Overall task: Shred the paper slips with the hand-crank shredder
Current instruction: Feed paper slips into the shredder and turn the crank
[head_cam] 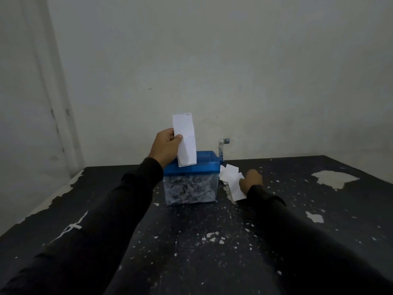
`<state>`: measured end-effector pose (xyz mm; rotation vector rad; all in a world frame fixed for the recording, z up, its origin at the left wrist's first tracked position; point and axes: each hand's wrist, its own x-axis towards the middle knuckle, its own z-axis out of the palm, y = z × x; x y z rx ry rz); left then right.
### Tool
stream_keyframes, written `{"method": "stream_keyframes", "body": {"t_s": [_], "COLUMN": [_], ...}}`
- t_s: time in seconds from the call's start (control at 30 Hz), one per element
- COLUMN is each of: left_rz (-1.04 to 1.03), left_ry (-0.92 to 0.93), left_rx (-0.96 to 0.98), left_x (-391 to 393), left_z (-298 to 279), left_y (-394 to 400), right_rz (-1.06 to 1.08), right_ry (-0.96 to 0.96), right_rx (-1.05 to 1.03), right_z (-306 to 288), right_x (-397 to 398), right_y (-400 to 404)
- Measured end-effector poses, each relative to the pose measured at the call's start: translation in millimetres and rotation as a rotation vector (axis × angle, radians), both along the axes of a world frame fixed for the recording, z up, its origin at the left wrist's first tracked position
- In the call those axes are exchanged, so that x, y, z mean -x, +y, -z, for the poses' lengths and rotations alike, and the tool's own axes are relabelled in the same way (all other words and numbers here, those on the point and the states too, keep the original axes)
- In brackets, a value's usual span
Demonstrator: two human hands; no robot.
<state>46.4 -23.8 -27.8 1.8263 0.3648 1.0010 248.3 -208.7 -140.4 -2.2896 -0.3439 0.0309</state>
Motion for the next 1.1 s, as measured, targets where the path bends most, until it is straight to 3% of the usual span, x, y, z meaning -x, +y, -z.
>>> {"method": "stream_keyframes", "body": {"t_s": [0.17, 0.23, 0.43, 0.53, 0.6, 0.73, 1.1], "left_rz": [0.018, 0.027, 0.045, 0.059, 0.052, 0.069, 0.105], "left_ry": [-0.002, 0.003, -0.004, -0.025, -0.043, -0.085, -0.006], "left_rx": [0.004, 0.004, -0.008, -0.057, -0.107, -0.156, -0.169], "left_x": [0, 0, 2, 1, 1, 2, 8], "left_z": [0, 0, -10, -18, -26, -40, -4], "left_y": [-2, -2, -9, -12, -14, -20, -7], "right_rz": [0.030, 0.040, -0.111, -0.293, -0.406, -0.646, -0.670], "right_ry": [-0.124, -0.193, -0.531, -0.656, -0.589, -0.272, -0.189], "right_rx": [0.122, 0.068, -0.584, -0.720, -0.708, -0.653, -0.600], "right_z": [1, -8, -70, -103, -121, -150, -118], "right_x": [4, 6, 59, 88, 100, 116, 111], "right_y": [-3, -7, -3, 15, 35, 69, 73]}}
